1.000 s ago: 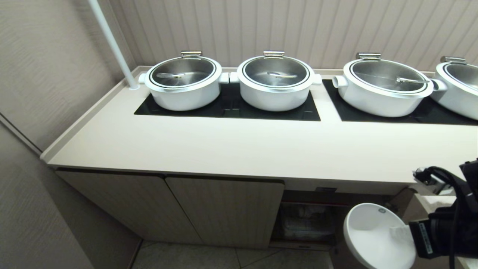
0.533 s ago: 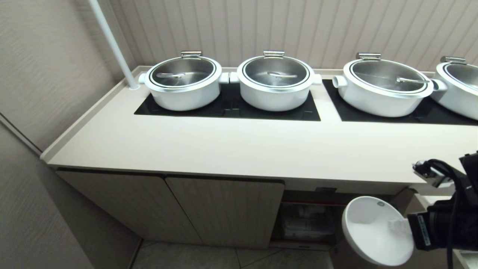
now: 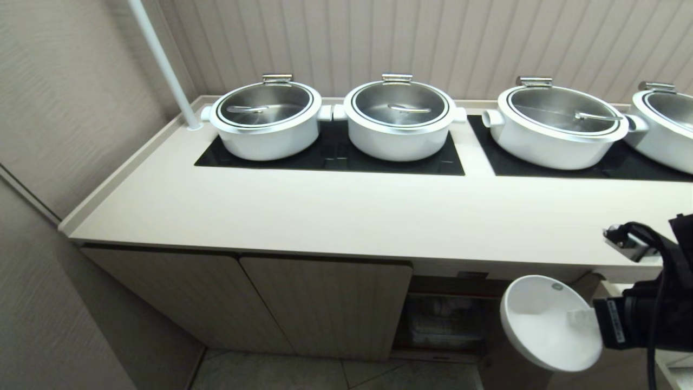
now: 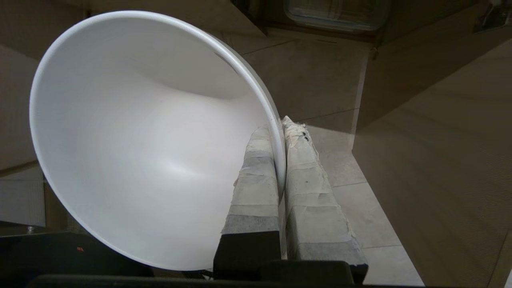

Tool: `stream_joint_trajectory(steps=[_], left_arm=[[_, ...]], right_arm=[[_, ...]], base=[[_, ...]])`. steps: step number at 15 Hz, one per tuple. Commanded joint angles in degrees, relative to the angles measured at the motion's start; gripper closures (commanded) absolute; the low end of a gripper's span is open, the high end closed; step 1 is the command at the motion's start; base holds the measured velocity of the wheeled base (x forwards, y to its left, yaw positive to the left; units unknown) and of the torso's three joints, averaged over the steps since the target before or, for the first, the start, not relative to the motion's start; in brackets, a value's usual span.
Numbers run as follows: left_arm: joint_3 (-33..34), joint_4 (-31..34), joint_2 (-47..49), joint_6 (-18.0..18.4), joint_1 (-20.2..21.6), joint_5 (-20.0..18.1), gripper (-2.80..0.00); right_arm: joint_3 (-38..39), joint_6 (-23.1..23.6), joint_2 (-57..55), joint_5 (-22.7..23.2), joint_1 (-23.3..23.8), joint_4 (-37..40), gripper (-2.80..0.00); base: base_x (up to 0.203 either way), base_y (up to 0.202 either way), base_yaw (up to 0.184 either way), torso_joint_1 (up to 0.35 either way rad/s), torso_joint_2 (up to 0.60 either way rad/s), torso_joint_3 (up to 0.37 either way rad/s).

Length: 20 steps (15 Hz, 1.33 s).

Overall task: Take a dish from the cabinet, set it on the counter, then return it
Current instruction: Put it back into the cabinet

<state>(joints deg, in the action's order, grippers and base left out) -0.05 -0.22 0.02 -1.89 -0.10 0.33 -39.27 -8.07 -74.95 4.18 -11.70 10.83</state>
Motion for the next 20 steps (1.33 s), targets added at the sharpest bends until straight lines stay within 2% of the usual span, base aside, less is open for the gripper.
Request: stream_joint_trajectory(steps=[1,10,20], left_arm=[[-0.04,-0.04,-0.02,-0.04,0.01,0.02,0.0],[0.05,-0.04,-0.02,-0.04,0.01,0.03,0.0],[0.03,-0.04,-0.02,-0.04,0.01,0.03,0.0]], right_arm=[[-0.89,-0.02,-0.95,0.04,1.11,0.26,0.0],[-0.99,-0.28,-3.45,0.13,1.77,0.07,0.0],[-1.19,-0.63,-5.73,0.04,1.77,-0.61,0.0]], base=[[0.0,0.0,0.0,0.0,0.0,0.0],[0.0,0.0,0.0,0.0,0.0,0.0],[0.0,0.0,0.0,-0.053,0.12,0.061]])
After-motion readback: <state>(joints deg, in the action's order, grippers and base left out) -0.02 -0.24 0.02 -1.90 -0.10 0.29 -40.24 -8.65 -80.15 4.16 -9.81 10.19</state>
